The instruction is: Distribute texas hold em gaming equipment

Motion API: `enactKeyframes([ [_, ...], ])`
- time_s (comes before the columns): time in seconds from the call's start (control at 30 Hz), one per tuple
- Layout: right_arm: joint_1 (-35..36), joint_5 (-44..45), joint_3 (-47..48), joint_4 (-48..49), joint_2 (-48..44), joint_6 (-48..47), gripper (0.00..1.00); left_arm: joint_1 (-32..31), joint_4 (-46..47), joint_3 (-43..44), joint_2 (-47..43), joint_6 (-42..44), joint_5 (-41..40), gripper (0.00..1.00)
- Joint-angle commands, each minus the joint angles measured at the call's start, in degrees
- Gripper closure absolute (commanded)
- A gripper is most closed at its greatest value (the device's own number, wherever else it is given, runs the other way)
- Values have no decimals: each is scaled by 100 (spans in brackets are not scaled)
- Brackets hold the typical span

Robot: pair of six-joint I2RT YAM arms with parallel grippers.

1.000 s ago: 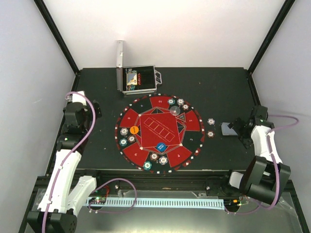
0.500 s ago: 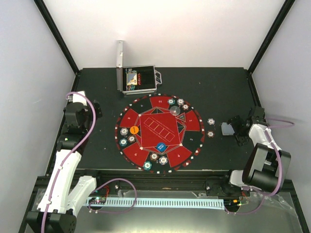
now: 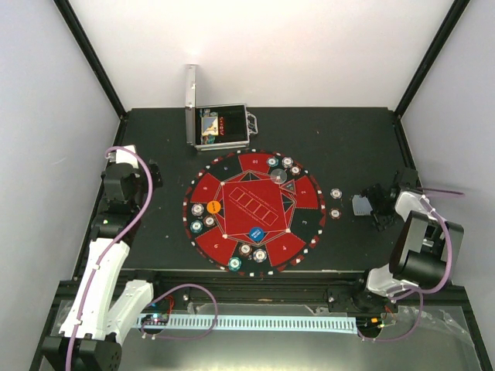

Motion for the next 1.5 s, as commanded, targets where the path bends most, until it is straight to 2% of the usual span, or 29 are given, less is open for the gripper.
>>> enactKeyframes([
  [0.0, 48, 147, 199, 201, 177, 138, 0, -35, 166, 36, -32, 99, -32, 1],
  [0.57, 344, 457, 824, 264, 950, 84, 0, -35, 169, 31, 16, 101, -17, 1],
  [0.8, 791, 1010, 1696, -423, 1437, -560, 0, -35, 182, 34, 24, 100, -17, 1],
  [1.0, 998, 1398, 1833, -936, 1399, -1202, 0, -30, 186, 36, 27, 99, 2, 1],
  [1.17, 1527, 1748, 2025, -1562, 1542, -1920, 0, -51, 177, 31, 9, 90, 37, 1],
  [1.47, 1645, 2025, 1815, -1698, 1507, -1966, 0, -126, 182, 27, -54, 90, 38, 1],
])
